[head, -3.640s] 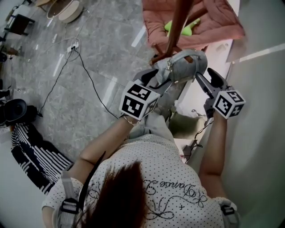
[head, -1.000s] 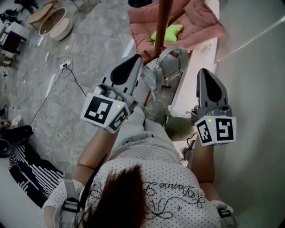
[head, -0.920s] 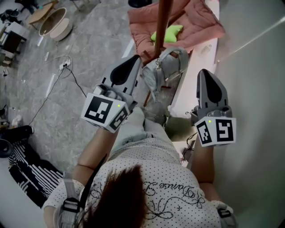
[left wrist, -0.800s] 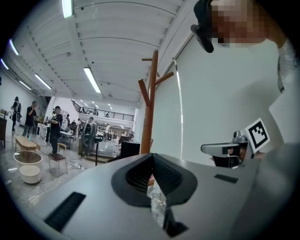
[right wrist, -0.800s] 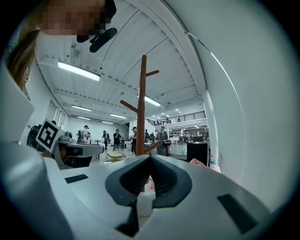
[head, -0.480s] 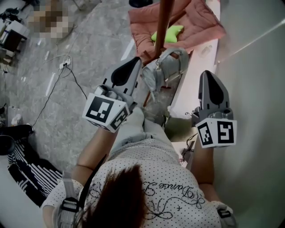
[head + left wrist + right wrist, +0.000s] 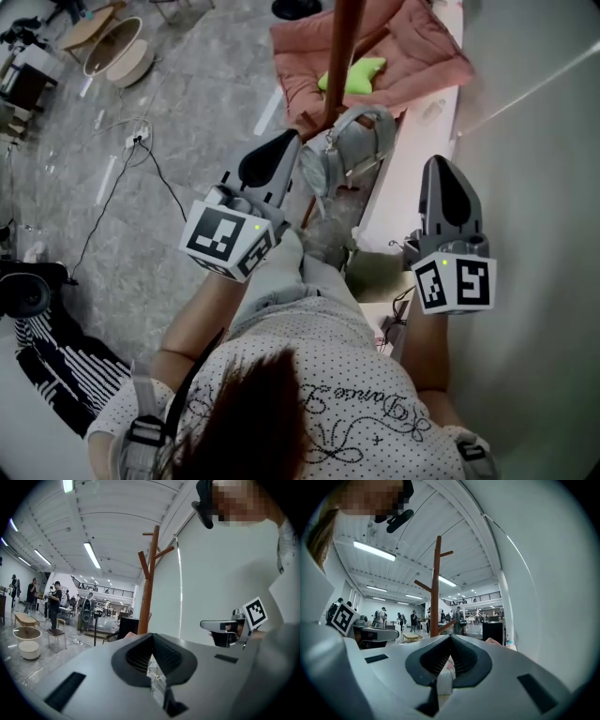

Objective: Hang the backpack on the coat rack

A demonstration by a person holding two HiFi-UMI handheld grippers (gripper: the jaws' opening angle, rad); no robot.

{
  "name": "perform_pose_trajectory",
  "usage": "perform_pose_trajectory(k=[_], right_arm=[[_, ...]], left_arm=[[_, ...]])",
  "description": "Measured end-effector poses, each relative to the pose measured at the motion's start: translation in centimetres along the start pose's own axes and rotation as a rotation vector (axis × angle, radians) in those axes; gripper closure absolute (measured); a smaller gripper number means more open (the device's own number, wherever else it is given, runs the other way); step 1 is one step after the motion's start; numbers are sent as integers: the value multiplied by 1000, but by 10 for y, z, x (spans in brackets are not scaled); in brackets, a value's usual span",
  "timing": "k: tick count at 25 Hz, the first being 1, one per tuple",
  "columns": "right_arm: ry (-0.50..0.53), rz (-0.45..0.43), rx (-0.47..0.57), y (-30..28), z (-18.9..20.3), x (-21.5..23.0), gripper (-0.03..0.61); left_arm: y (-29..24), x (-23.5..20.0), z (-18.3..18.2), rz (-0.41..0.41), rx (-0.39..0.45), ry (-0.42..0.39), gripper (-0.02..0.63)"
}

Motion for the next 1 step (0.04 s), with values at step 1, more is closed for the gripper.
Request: perform_pose_trajectory(k=[1], right_arm=[[1,2,1,0,0,0,568]], left_arm=[[0,0,0,0,-2,-1,611]])
Point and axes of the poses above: the fingertips, and each gripper's own axes: y backward along the fingers, x to its right, z out of its underside, the point moved 4 cm from there along y, backward along the fingers, and after that the axes turned 6 degrees about x, right-handed, at the moved point
